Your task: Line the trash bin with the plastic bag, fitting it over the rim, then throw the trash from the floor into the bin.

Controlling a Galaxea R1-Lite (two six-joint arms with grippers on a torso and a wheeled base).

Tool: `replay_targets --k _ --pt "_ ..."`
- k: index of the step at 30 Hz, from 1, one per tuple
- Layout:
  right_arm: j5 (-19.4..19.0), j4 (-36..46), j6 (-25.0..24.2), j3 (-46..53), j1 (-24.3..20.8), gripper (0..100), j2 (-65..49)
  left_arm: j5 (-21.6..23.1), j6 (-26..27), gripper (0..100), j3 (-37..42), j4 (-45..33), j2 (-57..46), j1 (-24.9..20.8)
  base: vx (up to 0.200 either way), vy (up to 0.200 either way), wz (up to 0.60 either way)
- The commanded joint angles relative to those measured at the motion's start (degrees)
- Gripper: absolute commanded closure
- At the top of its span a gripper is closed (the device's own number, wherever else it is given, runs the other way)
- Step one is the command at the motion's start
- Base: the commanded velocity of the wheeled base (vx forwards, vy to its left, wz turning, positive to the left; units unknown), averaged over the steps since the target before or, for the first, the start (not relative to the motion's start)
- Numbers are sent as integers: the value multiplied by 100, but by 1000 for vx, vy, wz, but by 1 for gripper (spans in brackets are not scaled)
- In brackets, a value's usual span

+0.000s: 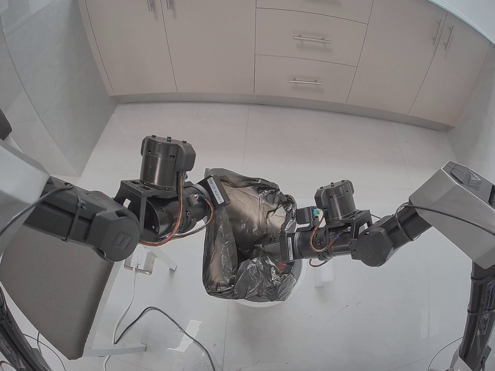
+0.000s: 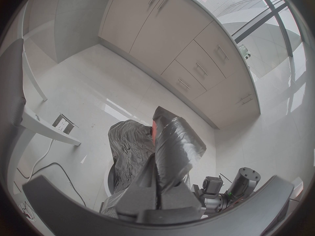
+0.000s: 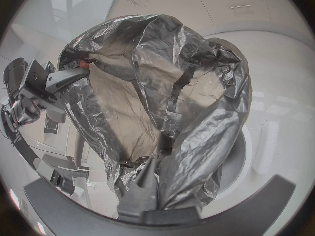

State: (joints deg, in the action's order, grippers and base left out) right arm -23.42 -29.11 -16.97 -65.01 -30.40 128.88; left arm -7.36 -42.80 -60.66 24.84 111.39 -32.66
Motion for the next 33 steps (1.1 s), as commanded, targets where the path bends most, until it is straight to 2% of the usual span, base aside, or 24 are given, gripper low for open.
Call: replay_targets --k 1,7,28,33 --pt "30 -33 -8 -196 61 100 296 -2 0 100 -139 3 278 40 0 0 0" --pt "364 -42 9 -416 78 100 524 -2 9 100 -280 3 472 84 0 0 0" --pt "505 -42 141 -820 210 100 1078 -2 17 100 -517 3 1034 102 0 0 0" --pt "505 28 361 -1057 333 100 1148 7 70 100 -649 3 1140 146 0 0 0"
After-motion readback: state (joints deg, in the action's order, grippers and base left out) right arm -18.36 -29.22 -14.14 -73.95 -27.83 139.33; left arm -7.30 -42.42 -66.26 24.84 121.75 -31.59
